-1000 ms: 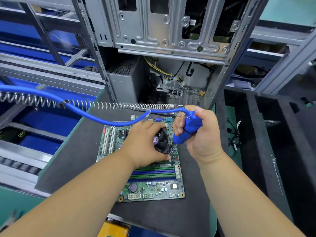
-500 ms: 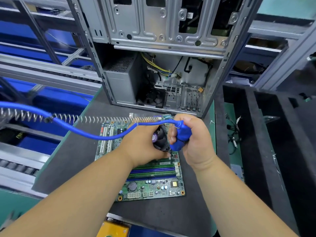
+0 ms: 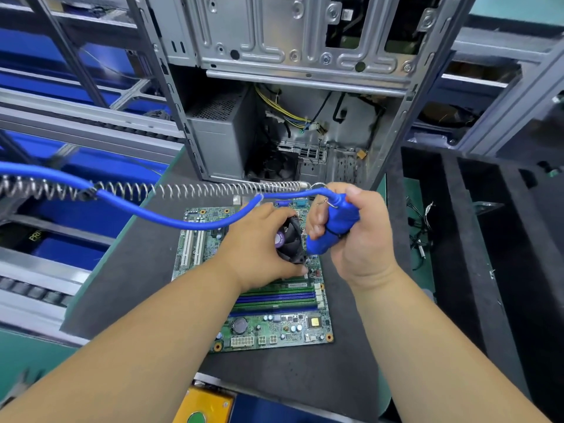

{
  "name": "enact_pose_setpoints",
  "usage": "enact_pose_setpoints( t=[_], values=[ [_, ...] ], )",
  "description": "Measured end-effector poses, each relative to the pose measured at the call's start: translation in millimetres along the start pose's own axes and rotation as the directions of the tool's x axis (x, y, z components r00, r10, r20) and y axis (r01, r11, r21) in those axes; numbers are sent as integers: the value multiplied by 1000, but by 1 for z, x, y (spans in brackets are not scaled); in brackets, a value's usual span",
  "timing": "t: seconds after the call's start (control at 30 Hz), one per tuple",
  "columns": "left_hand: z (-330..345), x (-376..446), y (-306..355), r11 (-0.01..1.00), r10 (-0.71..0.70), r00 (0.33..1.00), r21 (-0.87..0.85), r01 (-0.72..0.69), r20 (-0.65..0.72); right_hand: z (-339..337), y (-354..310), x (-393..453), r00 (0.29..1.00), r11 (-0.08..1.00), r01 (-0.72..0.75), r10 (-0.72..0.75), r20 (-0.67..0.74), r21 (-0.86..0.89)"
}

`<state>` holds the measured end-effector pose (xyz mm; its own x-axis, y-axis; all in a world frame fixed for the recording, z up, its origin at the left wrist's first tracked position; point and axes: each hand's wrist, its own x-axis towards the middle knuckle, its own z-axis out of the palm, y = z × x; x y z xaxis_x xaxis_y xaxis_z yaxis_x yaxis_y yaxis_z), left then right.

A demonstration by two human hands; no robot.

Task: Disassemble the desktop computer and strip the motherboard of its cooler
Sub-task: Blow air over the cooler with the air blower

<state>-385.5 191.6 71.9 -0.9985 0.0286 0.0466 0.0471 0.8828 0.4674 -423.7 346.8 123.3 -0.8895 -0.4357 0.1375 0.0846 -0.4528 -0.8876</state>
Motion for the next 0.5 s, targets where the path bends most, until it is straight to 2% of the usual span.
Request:
enact_pose_setpoints(
  t=[0.27,0.4,0.5],
  values=[
    [-2,0,3,999,-7,1000,35,6,13,3,-9,0,1000,999,11,-11,8,-30],
    [-7,-3,7,999,2,999,44,-4,36,6,-26,1,998,998,-2,7,-61,69],
    [-18,-10,14,995,75,997,59,-75,-5,10,-44,3,994,992,21,-8,-106,121]
  ],
)
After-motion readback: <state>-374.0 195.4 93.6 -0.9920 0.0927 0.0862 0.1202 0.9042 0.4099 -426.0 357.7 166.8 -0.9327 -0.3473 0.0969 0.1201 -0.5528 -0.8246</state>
